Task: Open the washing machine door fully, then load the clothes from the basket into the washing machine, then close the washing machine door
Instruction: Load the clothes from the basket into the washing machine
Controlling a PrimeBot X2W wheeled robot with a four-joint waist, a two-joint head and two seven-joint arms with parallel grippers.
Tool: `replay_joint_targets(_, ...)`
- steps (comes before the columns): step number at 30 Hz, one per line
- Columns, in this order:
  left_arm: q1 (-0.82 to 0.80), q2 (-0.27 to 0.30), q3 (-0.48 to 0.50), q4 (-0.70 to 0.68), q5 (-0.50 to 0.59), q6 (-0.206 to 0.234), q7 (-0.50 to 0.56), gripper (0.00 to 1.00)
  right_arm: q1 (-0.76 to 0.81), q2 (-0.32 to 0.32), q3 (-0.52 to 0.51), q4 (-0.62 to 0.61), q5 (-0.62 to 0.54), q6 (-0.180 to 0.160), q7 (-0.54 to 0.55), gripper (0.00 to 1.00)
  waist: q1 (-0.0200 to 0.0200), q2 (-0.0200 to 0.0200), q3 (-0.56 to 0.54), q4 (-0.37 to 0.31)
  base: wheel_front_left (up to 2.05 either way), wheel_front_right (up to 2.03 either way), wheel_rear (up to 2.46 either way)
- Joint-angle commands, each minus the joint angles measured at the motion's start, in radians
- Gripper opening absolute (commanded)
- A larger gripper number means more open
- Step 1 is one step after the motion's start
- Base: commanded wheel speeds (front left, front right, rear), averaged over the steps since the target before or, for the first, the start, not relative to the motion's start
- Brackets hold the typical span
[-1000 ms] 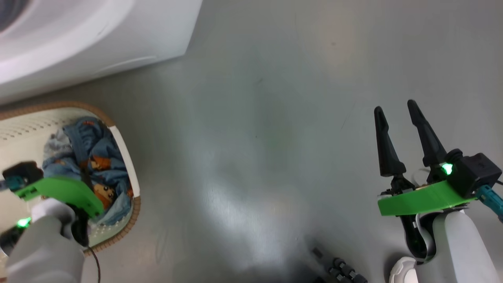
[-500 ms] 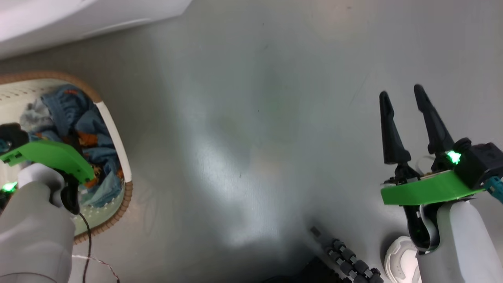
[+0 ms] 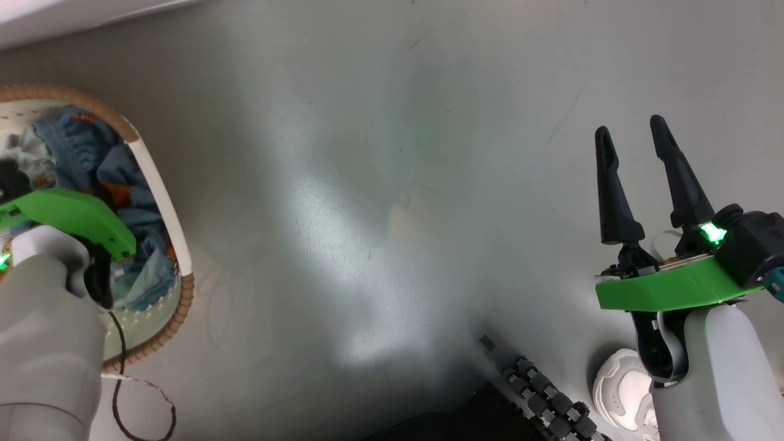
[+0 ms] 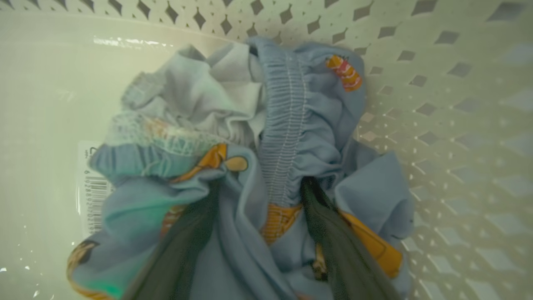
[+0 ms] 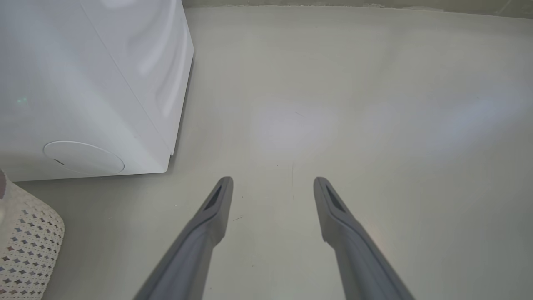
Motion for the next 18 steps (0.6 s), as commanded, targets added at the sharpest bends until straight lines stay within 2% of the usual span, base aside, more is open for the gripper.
replay_joint_targets(1, 0.019, 0.033, 0.009, -0.001, 0.010, 0.015, -0.014, 1.00, 0.022, -0.011, 0.005, -0.021, 0.008, 0.002, -0.005, 1.00, -0.0001, -0.0001, 0.003, -0.001, 0.00, 0.00, 0.00)
replay_joint_targets(2, 0.019, 0.033, 0.007, -0.001, 0.011, 0.017, -0.017, 0.73, 0.021, -0.011, 0.004, -0.022, 0.007, 0.002, -0.005, 1.00, -0.0001, -0.0001, 0.003, -0.001, 0.00, 0.00, 0.00)
replay_joint_targets(3, 0.019, 0.033, 0.004, 0.000, 0.013, 0.019, -0.021, 0.36, 0.021, -0.012, 0.003, -0.022, 0.007, 0.002, -0.005, 1.00, -0.0001, -0.0001, 0.002, -0.002, 0.00, 0.00, 0.00)
replay_joint_targets(4, 0.019, 0.032, 0.000, 0.000, 0.016, 0.021, -0.027, 0.14, 0.020, -0.012, 0.001, -0.021, 0.006, 0.002, -0.005, 1.00, -0.0001, -0.0001, 0.001, -0.002, 0.00, 0.00, 0.00)
replay_joint_targets(5, 0.019, 0.032, 0.000, 0.000, 0.016, 0.021, -0.027, 0.14, 0.020, -0.012, 0.001, -0.021, 0.006, 0.002, -0.005, 1.00, -0.0001, -0.0001, 0.001, -0.002, 0.00, 0.00, 0.00)
replay_joint_targets(6, 0.019, 0.032, -0.003, 0.000, 0.018, 0.023, -0.030, 0.00, 0.020, -0.012, 0.000, -0.021, 0.005, 0.002, -0.005, 1.00, -0.0001, -0.0001, -0.001, -0.002, 0.00, 0.00, 0.00)
replay_joint_targets(13, 0.035, 0.010, -0.012, 0.002, 0.015, 0.037, -0.062, 0.00, 0.028, -0.013, -0.016, -0.005, 0.002, 0.002, -0.005, 1.00, -0.0001, -0.0001, -0.033, 0.020, 0.00, 0.00, 0.00)
replay_joint_targets(18, 0.069, -0.009, 0.007, 0.003, -0.012, 0.033, -0.109, 0.00, 0.030, -0.016, -0.024, 0.011, 0.002, 0.002, -0.005, 1.00, -0.0001, -0.0001, -0.096, 0.053, 0.00, 0.00, 0.00)
